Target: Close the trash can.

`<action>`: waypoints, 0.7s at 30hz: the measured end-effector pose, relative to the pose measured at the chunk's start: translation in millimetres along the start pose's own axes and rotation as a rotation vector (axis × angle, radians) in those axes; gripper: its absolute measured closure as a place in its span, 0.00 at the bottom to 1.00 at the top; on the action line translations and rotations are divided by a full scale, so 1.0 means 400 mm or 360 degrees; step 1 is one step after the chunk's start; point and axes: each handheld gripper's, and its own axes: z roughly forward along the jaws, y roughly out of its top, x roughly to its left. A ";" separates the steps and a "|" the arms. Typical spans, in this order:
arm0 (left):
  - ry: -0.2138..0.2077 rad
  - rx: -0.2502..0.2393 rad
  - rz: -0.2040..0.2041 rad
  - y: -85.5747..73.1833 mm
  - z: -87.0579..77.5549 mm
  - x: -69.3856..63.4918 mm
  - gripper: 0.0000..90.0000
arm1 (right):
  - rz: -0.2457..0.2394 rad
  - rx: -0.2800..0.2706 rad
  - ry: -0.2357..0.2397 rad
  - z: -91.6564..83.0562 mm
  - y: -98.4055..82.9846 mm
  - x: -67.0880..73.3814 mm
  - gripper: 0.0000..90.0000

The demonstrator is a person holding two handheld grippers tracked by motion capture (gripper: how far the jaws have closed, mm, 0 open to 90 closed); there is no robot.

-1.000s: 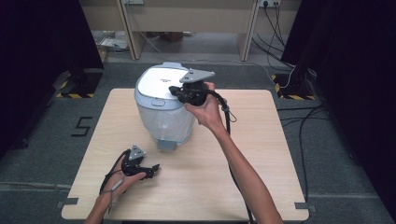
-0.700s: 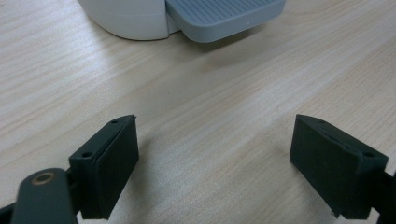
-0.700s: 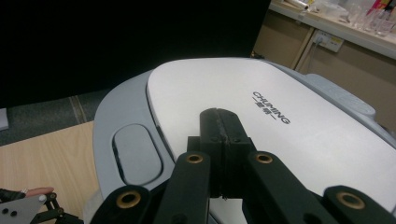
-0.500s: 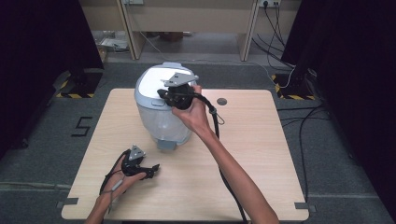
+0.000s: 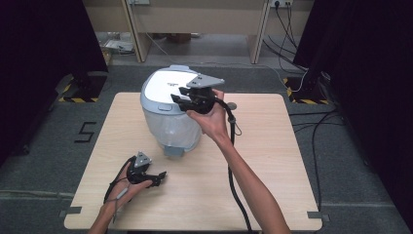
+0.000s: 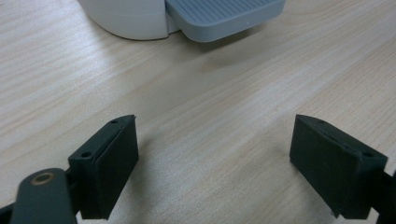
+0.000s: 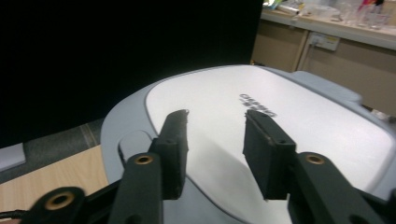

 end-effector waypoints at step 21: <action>0.0000 0.0000 0.0000 0.000 0.000 0.000 0.16 | 0.0084 0.0043 -0.0255 -0.147 -0.052 -0.112 0.38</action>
